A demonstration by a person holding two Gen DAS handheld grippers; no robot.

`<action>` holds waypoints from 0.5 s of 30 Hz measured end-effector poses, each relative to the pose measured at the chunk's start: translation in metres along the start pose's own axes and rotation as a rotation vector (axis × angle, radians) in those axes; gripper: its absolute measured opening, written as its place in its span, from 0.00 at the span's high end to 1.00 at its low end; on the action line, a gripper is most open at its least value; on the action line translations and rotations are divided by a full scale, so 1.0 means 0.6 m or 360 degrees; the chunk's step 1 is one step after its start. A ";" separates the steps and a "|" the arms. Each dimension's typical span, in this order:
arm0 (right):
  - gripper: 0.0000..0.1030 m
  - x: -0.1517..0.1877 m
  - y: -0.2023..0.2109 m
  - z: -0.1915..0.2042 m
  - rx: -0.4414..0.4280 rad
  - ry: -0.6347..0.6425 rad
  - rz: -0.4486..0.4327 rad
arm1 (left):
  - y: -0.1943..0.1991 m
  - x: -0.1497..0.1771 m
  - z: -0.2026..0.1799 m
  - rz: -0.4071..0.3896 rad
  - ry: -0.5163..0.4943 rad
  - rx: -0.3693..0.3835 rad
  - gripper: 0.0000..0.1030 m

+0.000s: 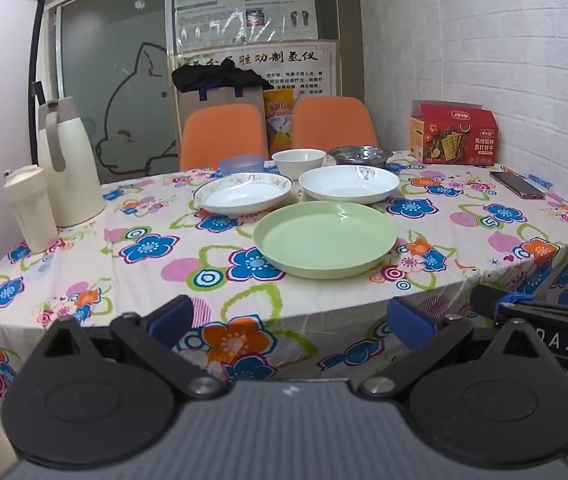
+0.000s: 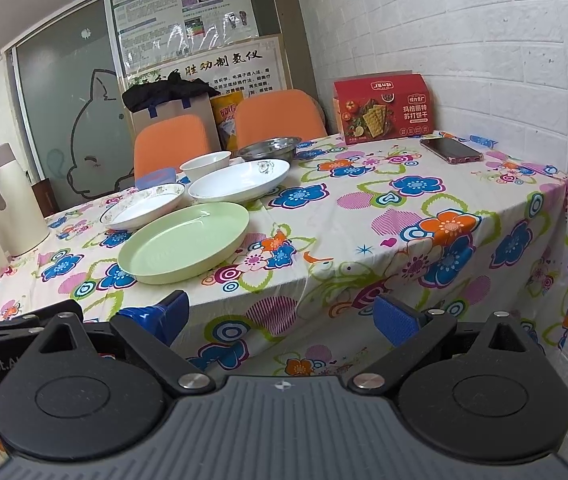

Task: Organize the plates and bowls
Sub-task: 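Move both tools toward the light-green plate on the table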

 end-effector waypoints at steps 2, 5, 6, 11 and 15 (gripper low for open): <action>0.16 0.001 -0.002 -0.001 0.0000 0.0003 0.0003 | -0.001 0.001 0.001 0.0006 0.0000 0.0004 0.00; 0.16 0.003 -0.003 -0.001 0.0002 0.0005 0.0010 | -0.007 0.005 0.003 0.0027 0.0008 0.0004 0.00; 0.16 0.004 -0.004 -0.001 0.0004 0.0007 0.0012 | -0.009 0.007 0.004 0.0032 0.0010 0.0005 0.00; 0.16 0.007 -0.008 -0.005 0.0006 0.0004 0.0026 | -0.025 0.017 0.008 0.0073 0.0020 -0.0008 0.00; 0.16 0.011 -0.012 -0.012 0.0000 -0.0013 0.0037 | -0.045 0.030 0.003 0.0140 0.0021 -0.0008 0.00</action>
Point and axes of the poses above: each gripper's, at about its wrist camera, not at the fingertips, and y roughly against the way its jaws point, z to its left, x to its underside, the point moved 10 cm from there along -y, roughly the way its jaws point, and after that the axes turned 9 degrees about -z, right-handed, at the moved point
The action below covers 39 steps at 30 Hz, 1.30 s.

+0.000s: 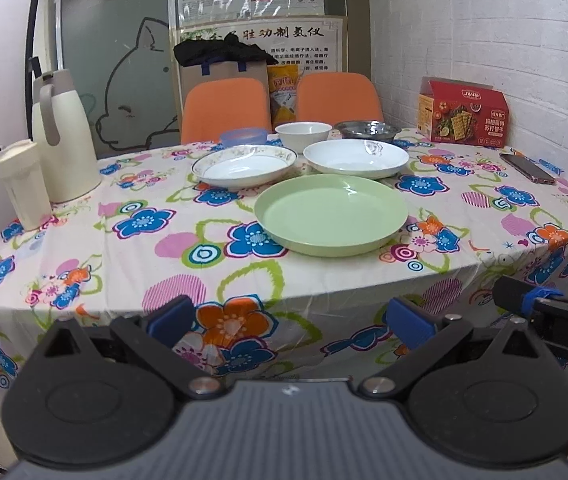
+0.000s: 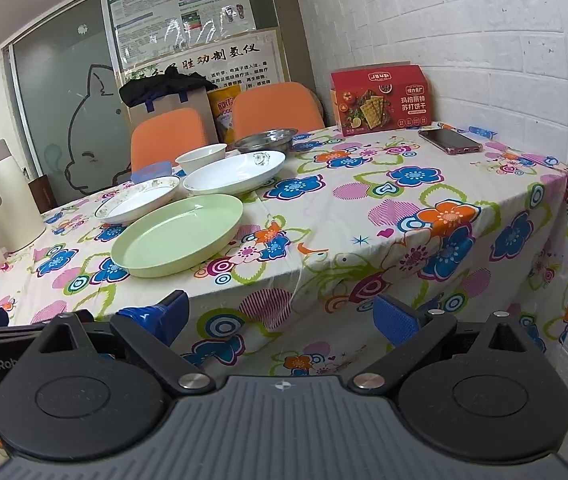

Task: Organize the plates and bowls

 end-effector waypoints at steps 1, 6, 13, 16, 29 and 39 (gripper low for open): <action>0.16 0.001 -0.001 -0.001 -0.0001 -0.0002 0.0007 | -0.005 0.004 -0.002 0.0019 -0.0002 0.0006 0.00; 0.16 0.000 -0.002 -0.006 0.0009 0.0001 0.0004 | -0.018 0.011 -0.015 0.0045 -0.0026 0.0029 0.00; 0.16 0.004 -0.016 -0.028 0.0069 -0.0004 0.0032 | -0.053 0.012 -0.024 0.0114 -0.0031 0.0046 0.00; 0.16 0.013 -0.029 -0.036 0.0090 -0.0013 0.0085 | -0.075 0.012 -0.023 0.0154 -0.0026 0.0043 0.00; 0.16 -0.044 -0.124 0.019 -0.0021 0.0093 0.0161 | -0.170 -0.025 0.027 0.0284 0.0058 -0.0023 0.00; 0.16 -0.080 -0.277 0.094 -0.0122 0.0344 0.0231 | -0.263 -0.077 0.086 0.0327 0.0152 -0.0073 0.00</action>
Point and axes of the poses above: each gripper's, at about its wrist camera, not at the fingertips, and y roughly against the way its jaws point, z to its left, x to its underside, the point moved 10 cm from there along -y, roughly the way its jaws point, and after that the axes turned 9 degrees about -z, right-handed, at the moved point
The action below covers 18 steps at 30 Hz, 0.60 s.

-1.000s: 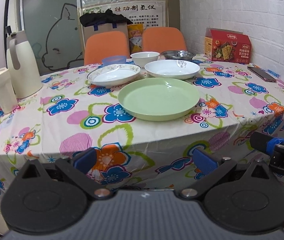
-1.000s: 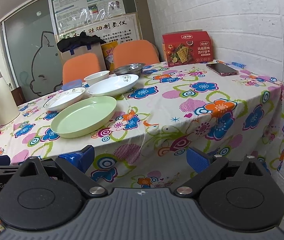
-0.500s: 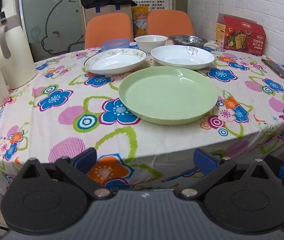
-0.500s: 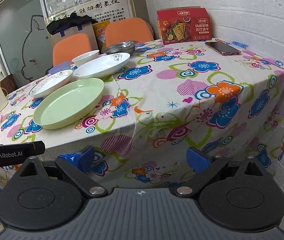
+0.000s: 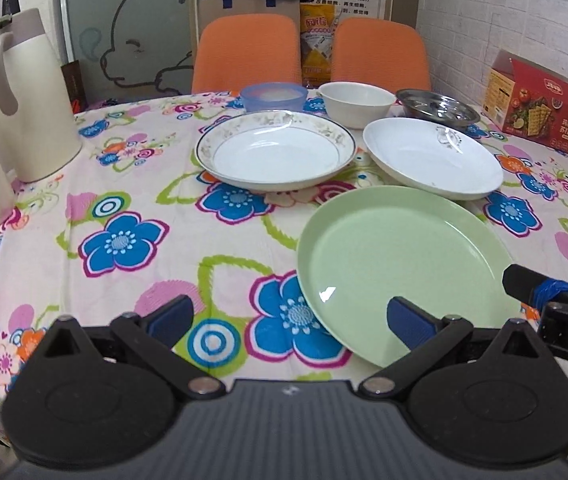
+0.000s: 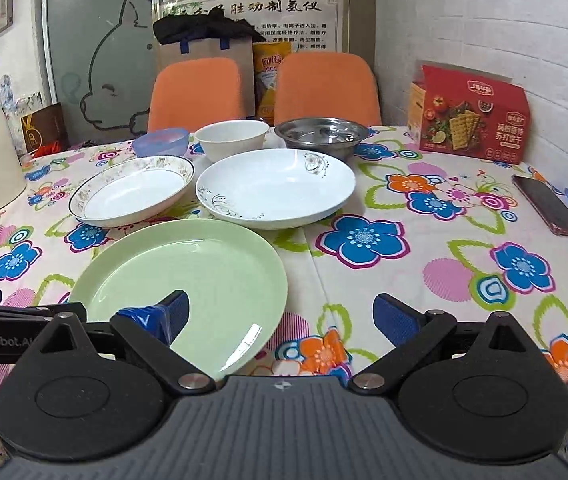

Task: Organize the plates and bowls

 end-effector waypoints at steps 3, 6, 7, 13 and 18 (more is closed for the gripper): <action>0.16 0.000 -0.027 0.004 -0.0021 -0.0010 0.0040 | -0.021 -0.012 0.009 0.0015 0.0017 0.0001 0.00; 0.16 0.005 -0.047 0.012 -0.0044 -0.0009 0.0079 | -0.043 -0.015 0.009 0.0053 0.0037 0.0046 0.00; 0.16 0.008 -0.051 0.013 -0.0048 -0.0006 0.0088 | -0.051 -0.015 0.008 0.0067 0.0047 0.0064 0.00; 0.16 0.034 -0.076 0.022 -0.0065 0.0045 0.0188 | -0.085 -0.010 0.004 0.0127 0.0108 0.0169 0.00; 0.14 0.042 -0.069 0.026 -0.0116 0.0073 0.0071 | -0.096 -0.007 -0.004 0.0129 0.0098 0.0255 0.00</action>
Point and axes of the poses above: each gripper's, at about its wrist camera, not at the fingertips, and y roughly against the way its jaws point, z to its left, x to its underside, the point moved 10 cm from there along -y, roughly the way its jaws point, and after that the axes turned 9 degrees about -z, right-handed, at the moved point
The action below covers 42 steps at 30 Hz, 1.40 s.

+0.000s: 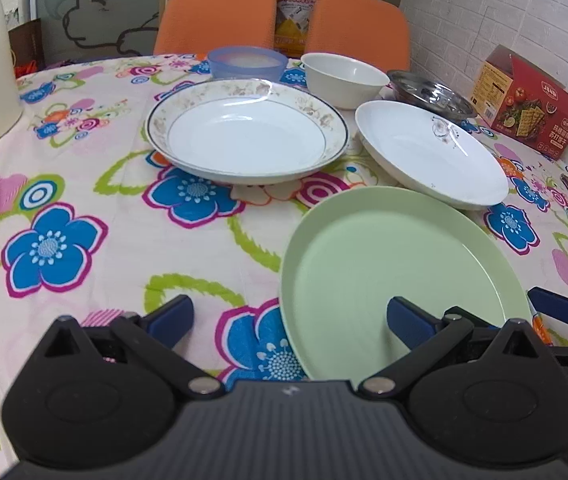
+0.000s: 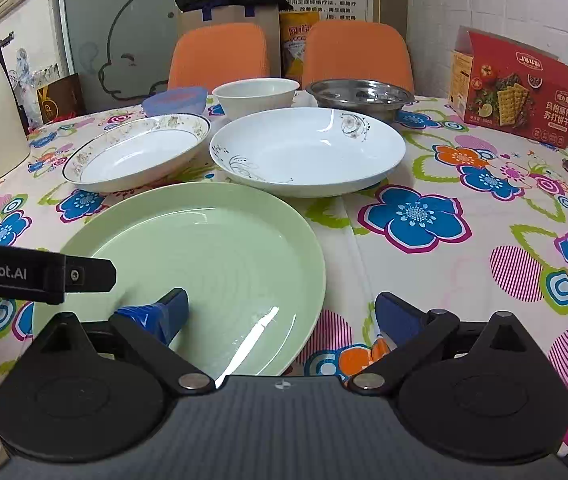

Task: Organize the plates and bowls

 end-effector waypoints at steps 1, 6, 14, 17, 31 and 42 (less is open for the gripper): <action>0.14 0.001 0.002 0.000 -0.0013 0.0010 -0.0035 | -0.001 0.000 -0.005 0.0001 -0.0010 0.0032 0.00; 0.14 0.000 0.003 0.000 -0.0026 0.0020 -0.0081 | -0.007 0.000 -0.021 -0.0015 -0.0110 0.0079 0.00; 0.16 0.000 -0.001 0.046 -0.0216 0.0111 -0.0098 | -0.011 0.002 -0.042 -0.0062 -0.0234 0.0079 0.21; 0.17 -0.006 -0.001 0.049 -0.0207 0.0135 -0.0079 | -0.009 -0.001 -0.050 -0.0068 -0.0233 0.0093 0.32; 0.15 -0.023 0.024 0.198 -0.0419 0.0222 -0.0137 | 0.080 -0.015 0.080 -0.0145 -0.0140 -0.0141 0.35; 0.15 -0.003 0.008 0.282 -0.0521 0.0279 -0.0051 | 0.088 0.008 0.183 -0.0094 -0.0045 -0.0234 0.35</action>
Point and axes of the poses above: each gripper's, at about its wrist camera, not at the fingertips, and y roughly against the way its jaws point, z to its left, x to its underside, the point moved 10 cm from there along -y, roughly the way its jaws point, and after that the axes turned 9 degrees about -z, right-handed, at the moved point
